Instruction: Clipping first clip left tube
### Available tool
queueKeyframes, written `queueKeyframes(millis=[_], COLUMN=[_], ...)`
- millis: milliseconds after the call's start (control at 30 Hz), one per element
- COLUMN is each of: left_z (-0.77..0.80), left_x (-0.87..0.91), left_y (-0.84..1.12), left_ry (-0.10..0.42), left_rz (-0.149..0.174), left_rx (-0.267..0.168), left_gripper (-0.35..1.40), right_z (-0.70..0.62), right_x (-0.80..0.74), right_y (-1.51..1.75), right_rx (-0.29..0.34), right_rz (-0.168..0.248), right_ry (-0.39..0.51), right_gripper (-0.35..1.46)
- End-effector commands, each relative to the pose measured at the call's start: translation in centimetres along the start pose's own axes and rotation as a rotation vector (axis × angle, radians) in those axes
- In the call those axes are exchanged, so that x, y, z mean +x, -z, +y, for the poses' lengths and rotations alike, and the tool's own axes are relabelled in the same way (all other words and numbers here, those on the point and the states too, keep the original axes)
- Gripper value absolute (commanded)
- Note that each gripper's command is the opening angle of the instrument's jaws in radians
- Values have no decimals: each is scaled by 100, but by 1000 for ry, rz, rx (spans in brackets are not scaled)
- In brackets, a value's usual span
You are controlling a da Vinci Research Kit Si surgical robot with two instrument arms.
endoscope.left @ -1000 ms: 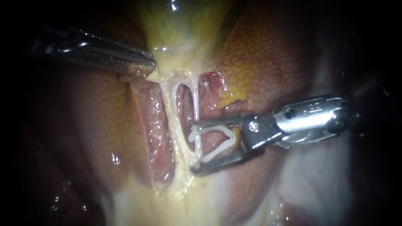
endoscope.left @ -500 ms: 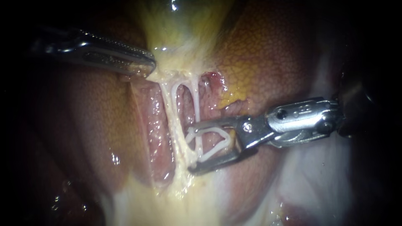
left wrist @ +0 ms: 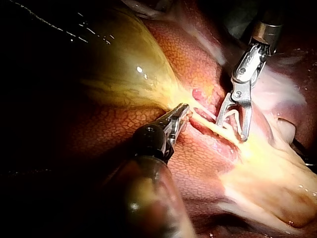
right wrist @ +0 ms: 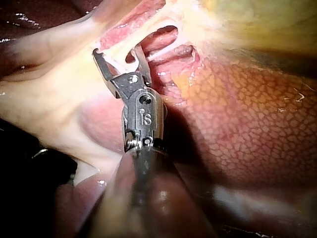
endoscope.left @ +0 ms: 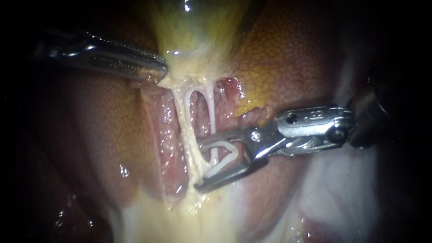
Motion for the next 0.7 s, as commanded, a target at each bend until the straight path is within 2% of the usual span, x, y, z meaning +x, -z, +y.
queueKeyframes(millis=[33,333,500,700], left_z=[0,0,0,0], left_x=[0,-1,-1,-1], left_y=[0,-1,-1,-1], left_ry=[0,0,0,0], left_rz=[0,0,0,0], left_rx=[0,0,0,0], left_gripper=[-35,-35,-35,-35], right_z=[-1,-10,-20,-31], right_x=[-1,-1,2,8], right_y=[-2,-13,-16,-25], right_rx=[12,94,143,171], right_rz=[9,53,83,93], right_ry=[-11,-42,-60,-57], right_gripper=[49,49,49,48])
